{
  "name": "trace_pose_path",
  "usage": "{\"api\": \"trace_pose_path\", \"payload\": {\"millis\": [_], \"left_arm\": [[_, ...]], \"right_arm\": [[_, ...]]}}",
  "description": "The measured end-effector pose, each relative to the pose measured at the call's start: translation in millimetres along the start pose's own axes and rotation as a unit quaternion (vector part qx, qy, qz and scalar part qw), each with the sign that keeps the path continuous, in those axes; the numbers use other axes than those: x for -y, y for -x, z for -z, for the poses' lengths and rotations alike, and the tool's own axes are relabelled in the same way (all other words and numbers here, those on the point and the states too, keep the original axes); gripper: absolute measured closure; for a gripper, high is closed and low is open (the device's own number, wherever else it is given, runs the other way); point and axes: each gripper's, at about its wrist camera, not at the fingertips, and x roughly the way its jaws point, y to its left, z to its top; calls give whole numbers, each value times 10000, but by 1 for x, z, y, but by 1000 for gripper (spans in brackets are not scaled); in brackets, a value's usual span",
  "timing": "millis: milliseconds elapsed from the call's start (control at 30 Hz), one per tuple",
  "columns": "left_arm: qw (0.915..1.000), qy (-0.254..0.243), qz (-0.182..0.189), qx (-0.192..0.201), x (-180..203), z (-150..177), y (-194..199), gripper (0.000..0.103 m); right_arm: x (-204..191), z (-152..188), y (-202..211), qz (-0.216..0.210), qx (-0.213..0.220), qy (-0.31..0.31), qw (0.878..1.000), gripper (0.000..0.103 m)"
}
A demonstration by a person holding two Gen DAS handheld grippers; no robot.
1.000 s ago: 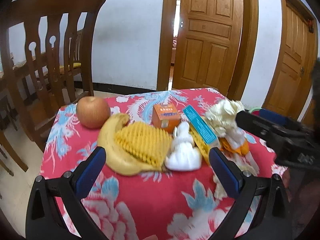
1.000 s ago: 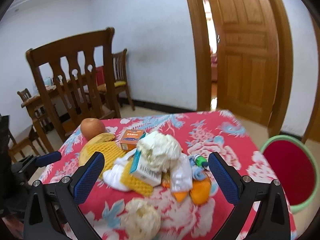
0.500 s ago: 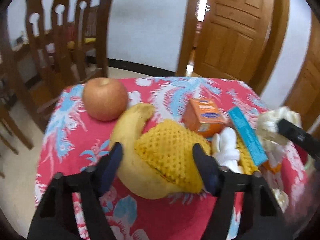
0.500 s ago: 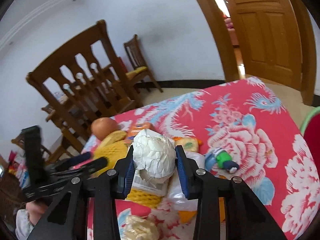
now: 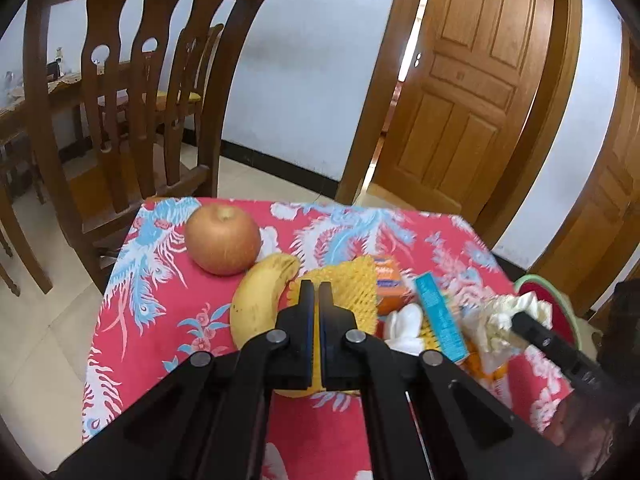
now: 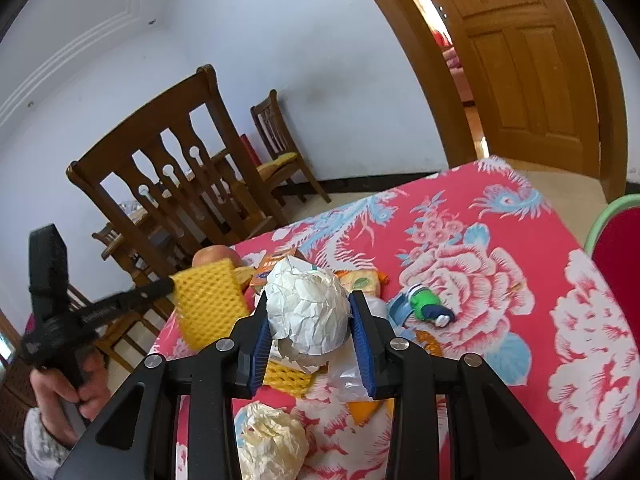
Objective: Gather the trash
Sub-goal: 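Grasp the crumpled white paper ball with the right gripper while the left gripper grasps the yellow foam net, then carry the paper ball and foam net over the red bin with both grippers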
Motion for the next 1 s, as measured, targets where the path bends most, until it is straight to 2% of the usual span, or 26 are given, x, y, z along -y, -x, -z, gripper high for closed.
{"api": "trace_pose_path", "payload": {"millis": [133,233,367,633,833,1000], "left_arm": [[9999,-5,103,100,13,-9,12,102],[9993,-278,-41,247,31,-14,21,102],[9978,-543,21,371,56,-26,29,102],[9925,-1048,365,514,121,-34,32,102],[9871,-1346,756,426,184,-28,13,102],[9841,-1442,988,327,220,-19,1,102]], "right_arm": [[-5,-1,8,128,100,252,9995,65],[-2,0,9,85,101,201,9997,65],[-3,2,11,70,130,221,9996,65],[8,-6,35,10,444,52,9990,65],[28,-13,62,518,580,124,9969,65],[48,-14,84,871,678,129,9938,65]]}}
